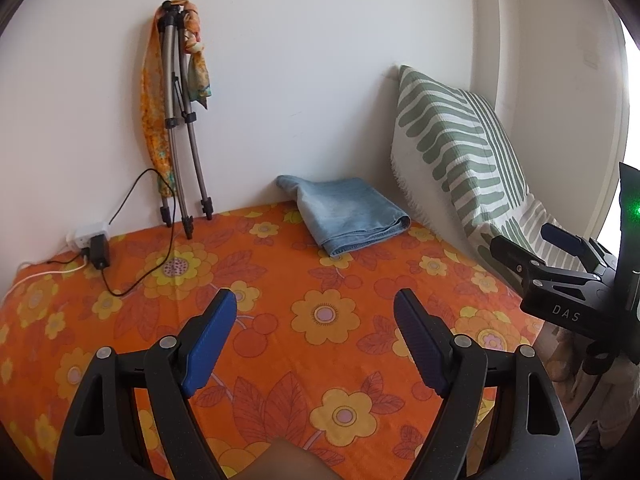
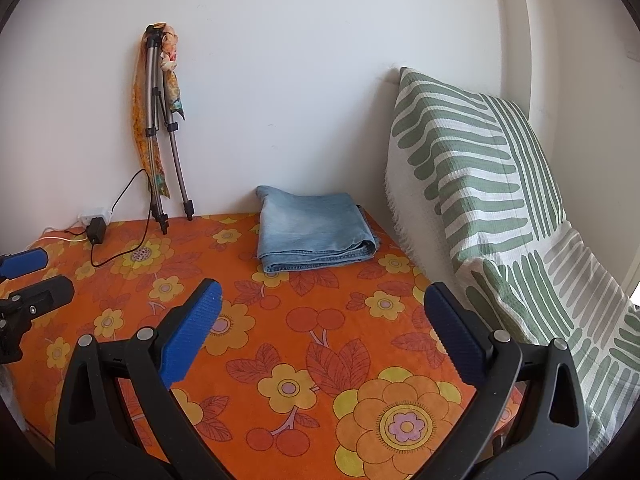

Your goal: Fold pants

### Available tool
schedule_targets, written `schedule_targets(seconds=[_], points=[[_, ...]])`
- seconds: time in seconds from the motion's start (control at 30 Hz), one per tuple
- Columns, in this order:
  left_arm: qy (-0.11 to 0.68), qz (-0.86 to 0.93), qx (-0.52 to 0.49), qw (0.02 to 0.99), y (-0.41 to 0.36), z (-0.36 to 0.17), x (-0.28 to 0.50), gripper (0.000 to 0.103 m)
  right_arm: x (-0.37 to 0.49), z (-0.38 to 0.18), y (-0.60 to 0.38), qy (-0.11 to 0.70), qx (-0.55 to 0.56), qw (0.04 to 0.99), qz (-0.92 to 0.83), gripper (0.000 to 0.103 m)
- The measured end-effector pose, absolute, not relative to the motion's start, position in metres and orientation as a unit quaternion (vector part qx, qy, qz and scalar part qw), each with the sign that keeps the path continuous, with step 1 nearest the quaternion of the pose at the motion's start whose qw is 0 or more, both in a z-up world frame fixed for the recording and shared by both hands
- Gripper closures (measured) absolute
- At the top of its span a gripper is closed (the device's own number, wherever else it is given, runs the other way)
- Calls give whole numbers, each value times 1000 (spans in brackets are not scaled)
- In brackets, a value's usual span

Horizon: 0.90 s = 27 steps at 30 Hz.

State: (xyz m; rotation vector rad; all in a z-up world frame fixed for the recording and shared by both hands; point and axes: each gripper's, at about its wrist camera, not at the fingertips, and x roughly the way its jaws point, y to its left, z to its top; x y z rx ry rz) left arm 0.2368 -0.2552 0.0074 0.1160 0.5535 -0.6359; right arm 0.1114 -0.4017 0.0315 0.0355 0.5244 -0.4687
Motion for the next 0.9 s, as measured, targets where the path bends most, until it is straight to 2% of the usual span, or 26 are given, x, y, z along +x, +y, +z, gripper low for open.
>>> schedule_targets(seconds=[0.9], points=[[267,-304,62,912,-254,5,237,22,116,32,-402,259,17,939,-224,0]])
